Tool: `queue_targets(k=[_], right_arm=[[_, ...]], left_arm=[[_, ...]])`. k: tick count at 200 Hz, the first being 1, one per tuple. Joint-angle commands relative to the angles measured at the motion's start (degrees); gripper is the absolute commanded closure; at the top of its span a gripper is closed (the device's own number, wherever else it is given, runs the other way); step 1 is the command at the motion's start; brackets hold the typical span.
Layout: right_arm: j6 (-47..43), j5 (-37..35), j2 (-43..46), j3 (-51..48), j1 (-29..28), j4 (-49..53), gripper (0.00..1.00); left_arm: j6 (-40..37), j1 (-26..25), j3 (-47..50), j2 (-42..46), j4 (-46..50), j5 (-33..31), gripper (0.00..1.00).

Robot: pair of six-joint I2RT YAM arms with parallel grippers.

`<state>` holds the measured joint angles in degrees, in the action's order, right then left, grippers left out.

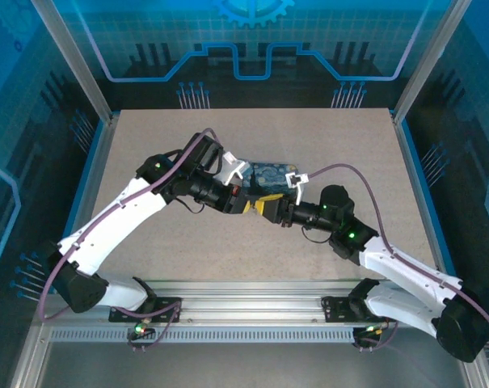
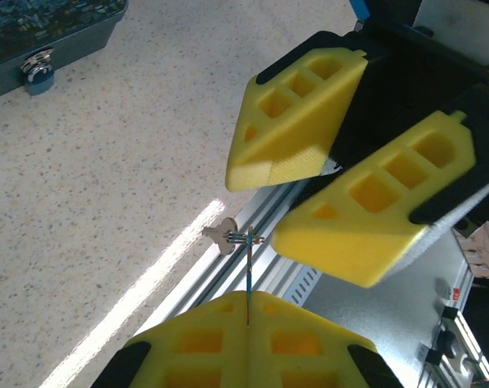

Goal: Unlock a padlock with a key

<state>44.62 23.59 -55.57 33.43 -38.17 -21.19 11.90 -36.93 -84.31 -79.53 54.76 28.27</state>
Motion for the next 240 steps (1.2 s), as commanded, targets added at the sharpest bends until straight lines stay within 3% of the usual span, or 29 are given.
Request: queue_targets(k=[1, 38, 63, 87, 106, 141, 231, 240], right_arm=[[0.80, 3.65, 1.74, -0.41, 0.51, -4.77, 0.66], [0.69, 5.49, 1.66, 0.19, 0.47, -4.49, 0.68], [0.33, 4.87, 1.52, 0.17, 0.49, -3.32, 0.56], [0.58, 5.14, 1.26, -0.13, 0.54, -4.56, 0.59], [0.47, 3.86, 1.68, -0.29, 0.51, -3.92, 0.52], [0.10, 3.29, 2.13, -0.12, 0.73, -3.29, 0.50], [-0.16, 7.64, 2.13, 0.10, 0.55, -6.06, 1.00], [-0.59, 7.74, 2.35, 0.38, 0.49, -5.66, 1.00]], left_arm=[[1.00, -0.29, 0.69, 1.24, -1.63, 3.14, 1.00], [1.41, -0.34, 0.93, 1.58, -2.55, 3.55, 1.00], [1.55, -0.27, 1.08, 2.01, -3.17, 3.85, 1.00], [1.68, -0.34, 1.08, 2.32, -3.31, 3.97, 1.00], [1.79, -0.34, 1.20, 2.41, -3.44, 4.12, 1.00], [1.91, -0.32, 1.44, 2.70, -3.70, 4.85, 1.00], [2.17, -0.34, 1.69, 2.80, -4.62, 4.78, 1.00], [2.25, -0.34, 1.70, 2.80, -4.75, 4.70, 1.00]])
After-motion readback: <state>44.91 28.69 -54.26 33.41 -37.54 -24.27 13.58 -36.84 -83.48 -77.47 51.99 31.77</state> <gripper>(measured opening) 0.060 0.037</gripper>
